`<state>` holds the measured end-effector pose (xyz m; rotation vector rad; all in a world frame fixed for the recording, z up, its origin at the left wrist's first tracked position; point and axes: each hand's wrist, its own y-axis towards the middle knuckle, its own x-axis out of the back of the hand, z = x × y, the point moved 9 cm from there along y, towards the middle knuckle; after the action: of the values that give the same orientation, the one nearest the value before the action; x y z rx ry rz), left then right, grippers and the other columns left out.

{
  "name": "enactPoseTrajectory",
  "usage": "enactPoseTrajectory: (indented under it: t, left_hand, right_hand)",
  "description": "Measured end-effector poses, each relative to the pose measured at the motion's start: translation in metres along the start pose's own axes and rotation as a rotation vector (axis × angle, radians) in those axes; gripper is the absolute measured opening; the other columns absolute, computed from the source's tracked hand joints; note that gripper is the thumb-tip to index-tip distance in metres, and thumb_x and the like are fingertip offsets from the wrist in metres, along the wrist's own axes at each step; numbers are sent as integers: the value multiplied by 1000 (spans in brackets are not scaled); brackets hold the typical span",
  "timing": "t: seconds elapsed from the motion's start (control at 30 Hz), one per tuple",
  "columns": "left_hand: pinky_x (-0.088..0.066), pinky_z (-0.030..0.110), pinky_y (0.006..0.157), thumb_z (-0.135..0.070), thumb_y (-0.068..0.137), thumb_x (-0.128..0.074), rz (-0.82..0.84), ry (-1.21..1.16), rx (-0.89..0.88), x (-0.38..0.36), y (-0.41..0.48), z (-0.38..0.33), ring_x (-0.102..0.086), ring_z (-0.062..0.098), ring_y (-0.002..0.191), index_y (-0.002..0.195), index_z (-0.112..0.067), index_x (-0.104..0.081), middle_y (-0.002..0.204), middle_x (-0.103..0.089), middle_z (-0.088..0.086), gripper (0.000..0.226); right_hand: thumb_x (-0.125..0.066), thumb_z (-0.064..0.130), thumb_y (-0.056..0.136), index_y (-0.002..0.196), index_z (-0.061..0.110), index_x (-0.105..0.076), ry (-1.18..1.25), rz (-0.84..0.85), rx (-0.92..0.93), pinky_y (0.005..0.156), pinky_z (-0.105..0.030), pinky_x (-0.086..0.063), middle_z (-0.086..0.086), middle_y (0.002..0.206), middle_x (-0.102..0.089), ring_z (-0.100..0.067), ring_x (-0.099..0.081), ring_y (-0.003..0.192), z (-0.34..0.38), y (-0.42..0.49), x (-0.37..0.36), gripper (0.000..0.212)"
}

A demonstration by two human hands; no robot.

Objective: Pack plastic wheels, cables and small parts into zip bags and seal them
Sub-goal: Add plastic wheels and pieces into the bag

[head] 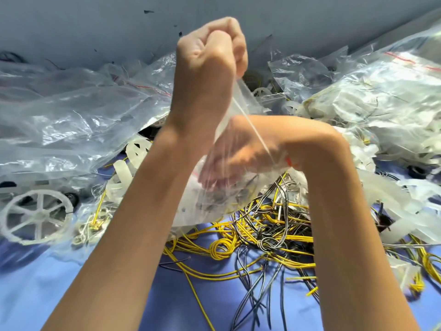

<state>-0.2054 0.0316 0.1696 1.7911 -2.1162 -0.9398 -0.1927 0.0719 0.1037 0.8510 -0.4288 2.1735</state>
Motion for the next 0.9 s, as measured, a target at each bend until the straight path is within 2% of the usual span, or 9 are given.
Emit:
enactPoseTrajectory:
  t: [0.13,0.23,0.37,0.43,0.5,0.6,0.73,0.83,0.9]
  left_hand:
    - [-23,24,52,1,70,-31,-82,140,-20,25,8,-6,-30,9,48,40,-25,-39,43,-34,-11,40]
    - [-25,22,51,2,72,-32,-153,219,-29,40,9,-6,-32,9,49,46,-22,-38,46,-36,-7,35]
    - [-25,23,51,-3,71,-33,-102,295,12,41,11,3,-33,10,52,51,-18,-40,51,-39,-3,26]
    - [-29,22,51,-9,69,-34,-8,371,84,34,10,15,-37,9,53,54,-18,-44,54,-44,-4,20]
    - [-35,18,55,-9,77,-41,68,493,174,29,8,29,-44,7,58,64,-20,-49,62,-51,-4,20]
    - [-45,28,78,-17,93,-49,178,596,396,29,2,59,-54,6,74,81,-24,-49,79,-59,-4,14]
    - [-44,33,82,-56,91,-43,318,625,683,45,-13,94,-59,9,88,97,-32,-51,111,-61,2,27]
    - [-41,30,75,-77,69,-48,426,736,766,54,-23,112,-57,13,107,114,-43,-51,128,-56,-2,57]
    - [-41,33,84,-81,65,-49,463,789,773,55,-25,122,-53,12,112,127,-43,-47,138,-51,-4,73]
  right_hand:
    - [-59,1,88,93,-3,-69,98,-159,-46,67,-31,-59,-28,91,-69,-28,-69,76,-5,-10,12,12]
    - [-47,38,98,93,-5,-68,33,-350,1,77,-52,-54,-37,98,-60,-51,-59,88,1,-27,33,48]
    - [-49,82,68,101,-2,-63,-99,-170,-64,95,-62,-37,-34,110,-56,-51,-54,98,-4,-37,24,92]
    - [-55,79,66,93,15,-72,-130,-107,-68,87,-61,-43,-28,105,-63,-49,-56,95,-4,-39,20,71]
    - [-62,57,81,81,20,-73,-164,-143,-80,64,-36,-51,-6,82,-73,-32,-62,71,-9,-40,26,39]
    - [-57,31,93,81,15,-73,-179,-302,-123,47,-9,-32,14,67,-69,6,-50,50,-20,-43,45,26]
    - [-51,23,97,80,11,-71,-148,-606,-159,53,-18,-36,18,62,-67,7,-51,53,-36,-51,74,29]
    - [-48,27,96,77,15,-68,-187,-733,-201,45,-22,-30,7,61,-64,-3,-40,46,-43,-56,86,30]
    - [-47,28,96,73,17,-66,-174,-765,-236,46,-27,-42,7,63,-65,-11,-52,50,-46,-56,88,32]
